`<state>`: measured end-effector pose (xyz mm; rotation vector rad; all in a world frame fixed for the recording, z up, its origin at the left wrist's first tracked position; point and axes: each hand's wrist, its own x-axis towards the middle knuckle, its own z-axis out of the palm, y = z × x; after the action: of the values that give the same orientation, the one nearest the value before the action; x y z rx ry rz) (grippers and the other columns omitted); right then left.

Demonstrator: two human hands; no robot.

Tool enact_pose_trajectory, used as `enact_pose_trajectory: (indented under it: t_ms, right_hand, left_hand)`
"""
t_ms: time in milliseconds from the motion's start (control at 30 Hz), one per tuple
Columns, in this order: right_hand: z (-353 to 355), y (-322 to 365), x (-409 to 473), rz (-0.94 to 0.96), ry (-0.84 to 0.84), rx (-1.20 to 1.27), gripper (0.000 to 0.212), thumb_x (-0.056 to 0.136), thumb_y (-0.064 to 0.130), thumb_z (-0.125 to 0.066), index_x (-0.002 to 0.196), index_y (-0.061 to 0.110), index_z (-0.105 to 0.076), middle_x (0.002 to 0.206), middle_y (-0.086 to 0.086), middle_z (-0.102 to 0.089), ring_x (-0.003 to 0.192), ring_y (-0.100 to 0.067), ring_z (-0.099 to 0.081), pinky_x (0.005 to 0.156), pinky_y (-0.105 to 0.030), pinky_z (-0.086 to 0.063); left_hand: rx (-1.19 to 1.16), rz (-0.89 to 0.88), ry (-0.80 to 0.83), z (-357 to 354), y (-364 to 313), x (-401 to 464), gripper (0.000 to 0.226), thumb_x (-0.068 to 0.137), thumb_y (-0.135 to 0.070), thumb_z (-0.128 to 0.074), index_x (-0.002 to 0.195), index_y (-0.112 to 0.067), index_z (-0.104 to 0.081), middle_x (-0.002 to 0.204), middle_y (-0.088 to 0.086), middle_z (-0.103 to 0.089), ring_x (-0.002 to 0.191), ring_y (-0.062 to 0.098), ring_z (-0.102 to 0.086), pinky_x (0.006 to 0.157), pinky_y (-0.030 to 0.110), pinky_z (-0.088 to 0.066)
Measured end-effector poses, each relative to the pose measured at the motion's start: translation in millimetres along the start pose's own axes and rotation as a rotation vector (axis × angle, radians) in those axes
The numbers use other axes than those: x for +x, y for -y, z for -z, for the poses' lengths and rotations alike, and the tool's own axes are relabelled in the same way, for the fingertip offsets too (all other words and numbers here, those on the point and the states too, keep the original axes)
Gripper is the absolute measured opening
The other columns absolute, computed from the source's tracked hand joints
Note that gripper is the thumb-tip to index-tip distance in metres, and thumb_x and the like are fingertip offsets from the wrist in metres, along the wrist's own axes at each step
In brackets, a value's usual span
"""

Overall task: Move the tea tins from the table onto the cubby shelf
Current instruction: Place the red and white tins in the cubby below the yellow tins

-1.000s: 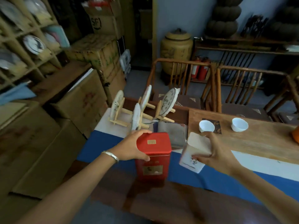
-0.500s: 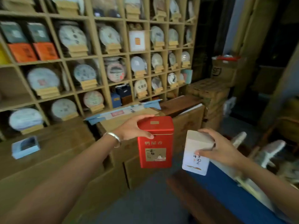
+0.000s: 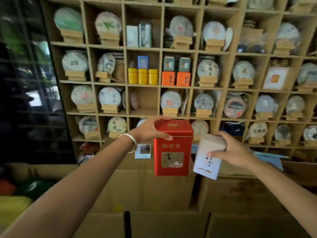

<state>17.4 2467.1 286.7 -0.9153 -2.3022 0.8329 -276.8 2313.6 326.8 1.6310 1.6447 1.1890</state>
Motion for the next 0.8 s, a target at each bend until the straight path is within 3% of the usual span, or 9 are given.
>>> enact_pose_trajectory:
  t_ms: [100,233,300,367,433,500,600,700,800]
  right_hand:
    - [-31,16,51,0.051,0.059,0.038,0.071,0.064,0.029,-0.087,0.12,0.032,-0.043,0.11,0.002,-0.059,0.096,-0.016,-0.062,0.077,-0.042,-0.056]
    - [-70,31,119,0.143,0.065,0.055,0.069,0.063,0.031,-0.088,0.117,0.034,-0.045,0.107,0.013,-0.052,0.091,-0.006,-0.058,0.068,-0.023,-0.051]
    - [-86,33,158,0.173,0.103,0.079,0.069,0.063,0.028,-0.088,0.117,0.033,-0.045,0.11,0.004,-0.058,0.094,-0.012,-0.06,0.075,-0.034,-0.055]
    - [-100,34,200,0.199,0.149,0.094,0.071,0.063,0.025,-0.088,0.119,0.031,-0.045,0.113,-0.001,-0.059,0.099,-0.018,-0.062,0.082,-0.044,-0.055]
    - [-109,39,242,0.228,0.17,0.099,0.071,0.062,0.025,-0.088,0.119,0.032,-0.046,0.112,0.002,-0.059,0.096,-0.014,-0.062,0.076,-0.037,-0.057]
    - [-116,43,284,0.258,0.176,0.076,0.071,0.061,0.029,-0.088,0.118,0.034,-0.047,0.109,0.008,-0.059,0.091,-0.006,-0.061,0.068,-0.025,-0.053]
    - [-124,42,345,0.27,0.177,0.084,0.072,0.061,0.031,-0.089,0.12,0.033,-0.047,0.105,0.01,-0.059,0.089,-0.007,-0.062,0.069,-0.026,-0.054]
    - [-137,39,399,0.276,0.177,0.117,0.07,0.061,0.028,-0.089,0.117,0.031,-0.048,0.104,0.018,-0.053,0.089,-0.002,-0.059,0.063,-0.012,-0.048]
    - [-156,31,444,0.27,0.19,0.115,0.073,0.059,0.029,-0.09,0.118,0.031,-0.048,0.104,0.017,-0.052,0.093,-0.004,-0.057,0.066,-0.017,-0.046]
  left_hand:
    - [0.024,0.063,-0.099,43,26,-5,0.072,0.06,-0.026,-0.09,0.123,-0.034,-0.056,0.109,-0.018,-0.064,0.091,-0.009,-0.064,0.068,0.008,-0.05]
    - [0.096,0.125,-0.185,90,62,9,0.072,0.062,-0.027,-0.089,0.125,-0.033,-0.055,0.115,-0.013,-0.063,0.1,0.001,-0.063,0.078,0.016,-0.051]
    - [0.138,0.14,-0.191,110,77,25,0.071,0.063,-0.028,-0.088,0.126,-0.033,-0.055,0.117,-0.012,-0.062,0.101,0.002,-0.062,0.082,0.02,-0.051]
    - [0.156,0.15,-0.195,130,88,45,0.068,0.065,-0.027,-0.088,0.125,-0.033,-0.055,0.113,-0.015,-0.061,0.093,-0.005,-0.063,0.074,0.012,-0.051]
    - [0.176,0.159,-0.199,151,99,70,0.065,0.067,-0.027,-0.087,0.123,-0.033,-0.055,0.11,-0.014,-0.063,0.088,-0.006,-0.065,0.067,0.009,-0.05]
    - [0.188,0.173,-0.2,172,110,98,0.065,0.067,-0.027,-0.087,0.124,-0.032,-0.055,0.111,-0.009,-0.065,0.092,0.001,-0.067,0.07,0.013,-0.053]
    - [0.195,0.18,-0.216,200,127,138,0.067,0.067,-0.027,-0.087,0.126,-0.034,-0.054,0.114,-0.007,-0.064,0.096,0.008,-0.067,0.075,0.02,-0.056]
    - [0.181,0.174,-0.25,225,149,171,0.067,0.065,-0.028,-0.088,0.123,-0.037,-0.056,0.113,-0.009,-0.063,0.093,0.004,-0.067,0.072,0.016,-0.054]
    - [0.175,0.196,-0.242,250,177,198,0.067,0.061,-0.033,-0.09,0.119,-0.041,-0.057,0.112,-0.009,-0.064,0.092,0.002,-0.067,0.071,0.015,-0.054]
